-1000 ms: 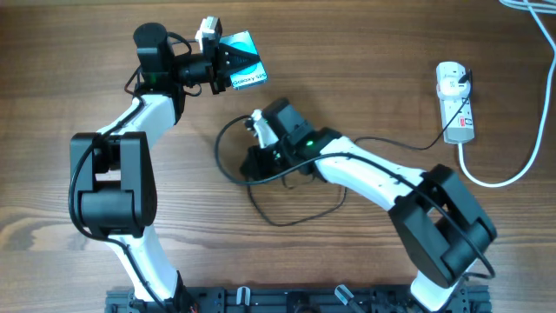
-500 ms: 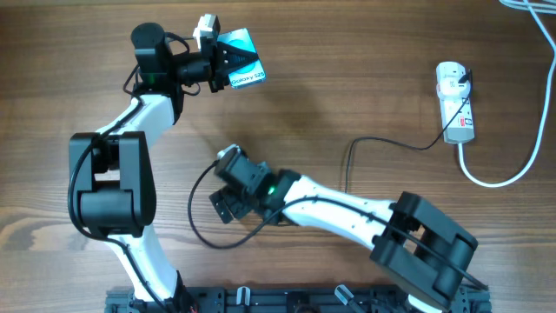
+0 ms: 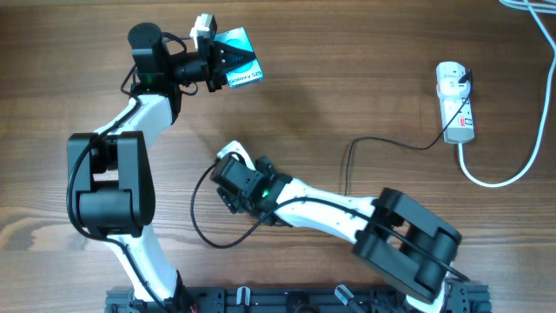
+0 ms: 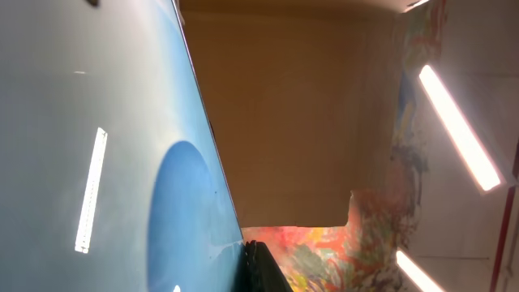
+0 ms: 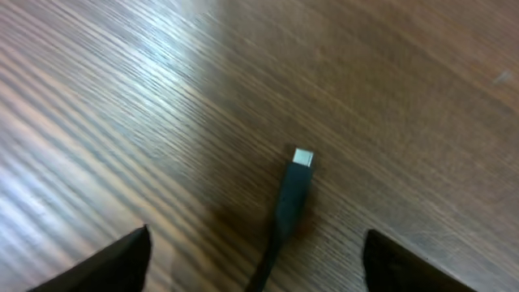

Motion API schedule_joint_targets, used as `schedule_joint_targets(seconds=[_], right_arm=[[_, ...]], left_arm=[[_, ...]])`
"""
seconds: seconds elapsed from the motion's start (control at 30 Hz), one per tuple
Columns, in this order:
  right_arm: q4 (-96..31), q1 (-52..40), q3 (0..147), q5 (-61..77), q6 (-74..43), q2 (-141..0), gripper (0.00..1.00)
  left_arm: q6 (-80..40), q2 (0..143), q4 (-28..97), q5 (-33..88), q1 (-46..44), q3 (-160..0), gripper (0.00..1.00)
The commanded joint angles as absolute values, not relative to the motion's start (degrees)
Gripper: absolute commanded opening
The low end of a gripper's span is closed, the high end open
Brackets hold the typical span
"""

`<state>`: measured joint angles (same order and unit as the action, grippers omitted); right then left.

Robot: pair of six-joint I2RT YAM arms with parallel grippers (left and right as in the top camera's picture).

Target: Plug charger to phone and switch on socket

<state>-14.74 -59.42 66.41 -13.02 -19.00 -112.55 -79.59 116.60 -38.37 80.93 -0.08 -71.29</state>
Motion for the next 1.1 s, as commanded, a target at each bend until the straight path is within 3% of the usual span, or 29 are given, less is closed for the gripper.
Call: schedule_joint_targets(seconds=[0.0,0.13,0.37,0.53,0.8,1.07], right_arm=[[-14.6,-58.7,66.8,-14.4,-19.7,-114.9,0.69],[-14.6,-57.8,66.8,-13.0,-21.1,-115.0,0.50],[-14.1,-56.1,67.3,-9.6,-21.1,-118.3,0.33],[-14.3,-55.9,67.8,-8.9,-20.9,-118.9,0.06],[-17.3,-54.4,68.7,-8.3,-24.4,-118.9,0.04],[-23.4,-47.6,71.9,8.0,-29.2,-113.7,0.05]], left_arm=[[-78.4,117.1,-38.9,82.1,0.2,-72.8,0.04],[-78.5,117.1,-38.9,82.1,0.2,-72.8,0.04],[-78.4,117.1,-38.9,82.1,0.2,-72.8,0.04],[-78.5,117.1,-38.9,82.1,0.2,-72.8,0.04],[-78.4,117.1,-38.9,82.5,0.2,-72.8,0.04],[-78.4,117.1,-38.9,82.9,0.2,-72.8,0.04]])
